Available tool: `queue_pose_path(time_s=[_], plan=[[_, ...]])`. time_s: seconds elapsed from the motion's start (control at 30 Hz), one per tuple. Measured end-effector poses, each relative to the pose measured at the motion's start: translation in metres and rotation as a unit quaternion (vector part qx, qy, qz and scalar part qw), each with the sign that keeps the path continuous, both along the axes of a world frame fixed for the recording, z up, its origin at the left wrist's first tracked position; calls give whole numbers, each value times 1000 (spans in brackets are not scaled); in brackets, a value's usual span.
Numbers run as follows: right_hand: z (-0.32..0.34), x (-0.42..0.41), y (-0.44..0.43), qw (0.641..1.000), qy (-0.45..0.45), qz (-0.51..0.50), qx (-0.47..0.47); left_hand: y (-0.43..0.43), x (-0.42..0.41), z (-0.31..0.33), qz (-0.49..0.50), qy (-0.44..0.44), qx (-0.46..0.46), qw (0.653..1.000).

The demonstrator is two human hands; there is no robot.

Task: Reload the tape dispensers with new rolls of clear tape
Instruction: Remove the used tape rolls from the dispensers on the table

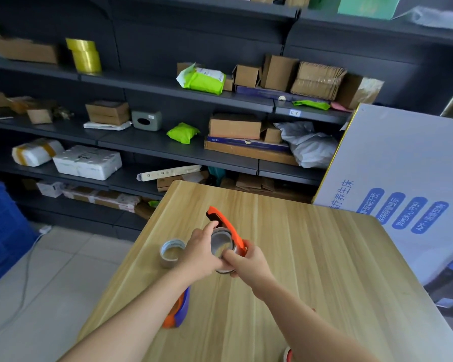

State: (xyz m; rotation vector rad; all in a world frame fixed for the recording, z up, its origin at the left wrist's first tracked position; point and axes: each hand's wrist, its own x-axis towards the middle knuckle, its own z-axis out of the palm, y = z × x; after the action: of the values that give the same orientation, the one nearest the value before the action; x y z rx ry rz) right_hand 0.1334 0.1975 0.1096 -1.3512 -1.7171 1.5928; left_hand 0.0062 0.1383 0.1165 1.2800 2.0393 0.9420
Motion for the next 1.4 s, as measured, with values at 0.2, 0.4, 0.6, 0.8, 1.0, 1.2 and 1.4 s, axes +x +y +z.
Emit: queue_pose_path(time_s=[0.2,0.4,0.6,0.8,1.0,1.2,1.4], plan=[[10,2,7,998,31,-8,-46,-4,10,1,3,64,105,992],[14,5,11,992,70,-28,-98,2,17,8,49,31,155,986],[19,11,17,974,154,-1,-168,8,6,11,52,38,166,984],[17,9,14,979,141,0,-147,6,6,19,43,97,197,975],[20,6,15,984,125,-21,-127,1,11,20,63,127,198,970],[18,3,13,985,108,-34,-129,-4,11,20,36,180,184,966],[20,-2,11,987,106,-29,-119,-1,9,27,43,190,190,962]])
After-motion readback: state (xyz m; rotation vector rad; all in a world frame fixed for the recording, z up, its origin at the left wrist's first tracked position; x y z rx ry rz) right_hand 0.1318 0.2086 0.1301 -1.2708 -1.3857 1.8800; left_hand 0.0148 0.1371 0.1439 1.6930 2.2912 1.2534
